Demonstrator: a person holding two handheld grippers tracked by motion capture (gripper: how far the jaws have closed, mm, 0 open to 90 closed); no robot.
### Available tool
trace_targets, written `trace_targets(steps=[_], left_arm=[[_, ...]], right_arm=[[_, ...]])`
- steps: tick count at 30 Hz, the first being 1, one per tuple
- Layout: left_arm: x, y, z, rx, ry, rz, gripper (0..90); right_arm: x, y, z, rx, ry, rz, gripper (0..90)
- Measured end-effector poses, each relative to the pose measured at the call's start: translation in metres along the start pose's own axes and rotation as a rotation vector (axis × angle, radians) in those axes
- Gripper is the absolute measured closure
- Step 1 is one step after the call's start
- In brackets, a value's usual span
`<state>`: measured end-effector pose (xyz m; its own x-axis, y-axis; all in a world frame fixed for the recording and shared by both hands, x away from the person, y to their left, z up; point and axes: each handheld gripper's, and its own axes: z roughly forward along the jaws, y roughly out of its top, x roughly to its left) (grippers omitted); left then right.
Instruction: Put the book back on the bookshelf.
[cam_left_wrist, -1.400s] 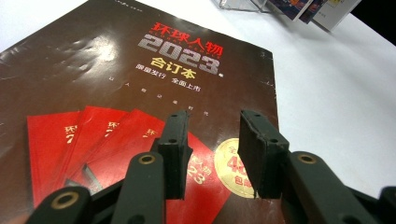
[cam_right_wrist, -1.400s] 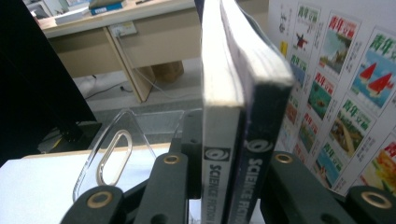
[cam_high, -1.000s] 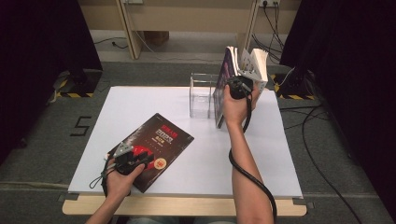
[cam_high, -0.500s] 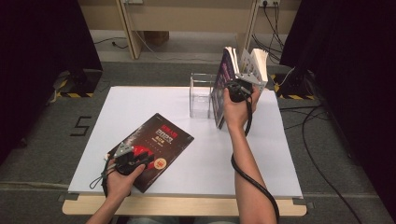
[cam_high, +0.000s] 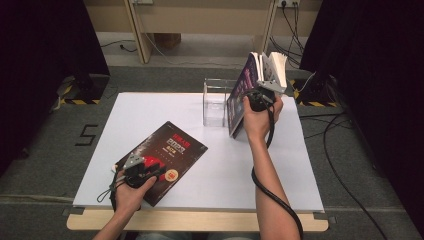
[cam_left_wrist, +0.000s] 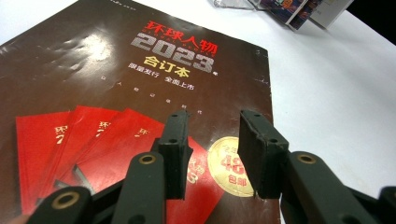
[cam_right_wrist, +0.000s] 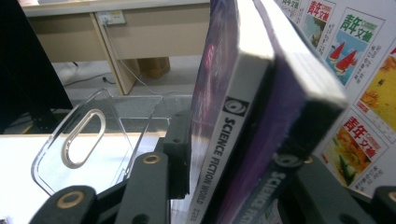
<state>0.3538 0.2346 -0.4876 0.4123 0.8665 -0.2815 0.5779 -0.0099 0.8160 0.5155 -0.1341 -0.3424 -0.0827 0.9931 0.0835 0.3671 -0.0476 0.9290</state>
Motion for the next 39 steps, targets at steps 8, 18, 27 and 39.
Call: trace_targets(steps=[8,18,27,39], left_arm=[[0.000,0.000,-0.001,-0.003,-0.001,0.000,62.6],[0.000,0.000,-0.001,-0.002,0.000,0.001,62.6],[0.000,0.000,-0.001,-0.002,-0.002,0.000,62.6],[0.000,0.000,0.000,0.000,-0.002,-0.001,62.6]], right_arm=[[-0.001,-0.004,0.000,0.016,0.009,0.018,62.4],[-0.007,-0.011,-0.007,0.045,0.023,0.068,60.8],[-0.007,-0.014,-0.010,0.071,0.029,0.089,59.6],[-0.014,-0.022,-0.022,0.013,0.067,0.173,64.0]])
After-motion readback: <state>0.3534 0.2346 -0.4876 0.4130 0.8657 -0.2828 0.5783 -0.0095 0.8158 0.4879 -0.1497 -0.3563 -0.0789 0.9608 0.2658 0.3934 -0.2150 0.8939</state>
